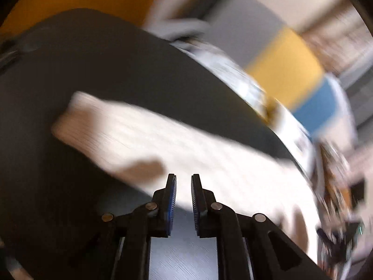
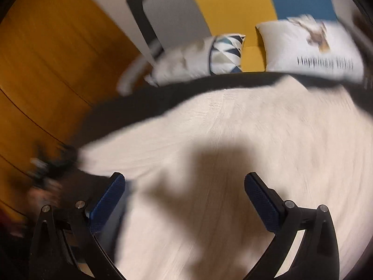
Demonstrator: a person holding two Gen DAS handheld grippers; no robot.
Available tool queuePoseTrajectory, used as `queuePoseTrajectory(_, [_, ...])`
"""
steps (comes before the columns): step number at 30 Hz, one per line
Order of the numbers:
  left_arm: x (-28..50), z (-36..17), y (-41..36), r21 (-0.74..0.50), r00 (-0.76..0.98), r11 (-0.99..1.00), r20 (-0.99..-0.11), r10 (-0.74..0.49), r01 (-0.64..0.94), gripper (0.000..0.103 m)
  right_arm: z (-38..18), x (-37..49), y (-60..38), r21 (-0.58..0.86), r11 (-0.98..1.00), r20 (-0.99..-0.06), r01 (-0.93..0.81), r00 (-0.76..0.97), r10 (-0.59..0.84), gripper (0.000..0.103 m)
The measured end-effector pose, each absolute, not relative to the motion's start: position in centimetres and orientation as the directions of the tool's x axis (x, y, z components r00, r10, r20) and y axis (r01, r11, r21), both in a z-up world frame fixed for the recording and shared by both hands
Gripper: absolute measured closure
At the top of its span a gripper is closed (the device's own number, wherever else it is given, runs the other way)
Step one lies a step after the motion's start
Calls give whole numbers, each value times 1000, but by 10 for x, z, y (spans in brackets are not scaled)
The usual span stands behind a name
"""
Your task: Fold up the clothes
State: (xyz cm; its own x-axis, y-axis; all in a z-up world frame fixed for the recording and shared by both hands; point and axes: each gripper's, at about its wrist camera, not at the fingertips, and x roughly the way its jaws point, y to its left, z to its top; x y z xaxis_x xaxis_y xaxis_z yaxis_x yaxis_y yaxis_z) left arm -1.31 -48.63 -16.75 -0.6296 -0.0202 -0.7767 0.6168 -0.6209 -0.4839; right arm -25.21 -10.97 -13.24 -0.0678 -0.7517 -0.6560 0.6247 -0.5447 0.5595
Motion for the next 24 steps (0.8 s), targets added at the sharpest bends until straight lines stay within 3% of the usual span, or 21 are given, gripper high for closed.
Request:
queuePoseTrajectory(4, [-22,-178,-387,-519,-624,-751,-759,185,409,89,-130,-218,-7,580,-619,-670,530,-122,-732,0])
queuePoseTrajectory(9, [2,-202,-302,-562,-553,-749,-770,319,351,86,-130,-176,118,604,-693,-686,393,-186,-703,0])
queuePoseTrajectory(15, [23,-211,-262,-554,-524,-737,-790,318,388,84,-165,-157,207,698,-692,-659,185,-214,-721,0])
queuePoseTrajectory(24, [18,-204,-241,-513,-489,-777,-815,310,363,79,-187,-183,171,690,-696,-663,197,-215,-717,1])
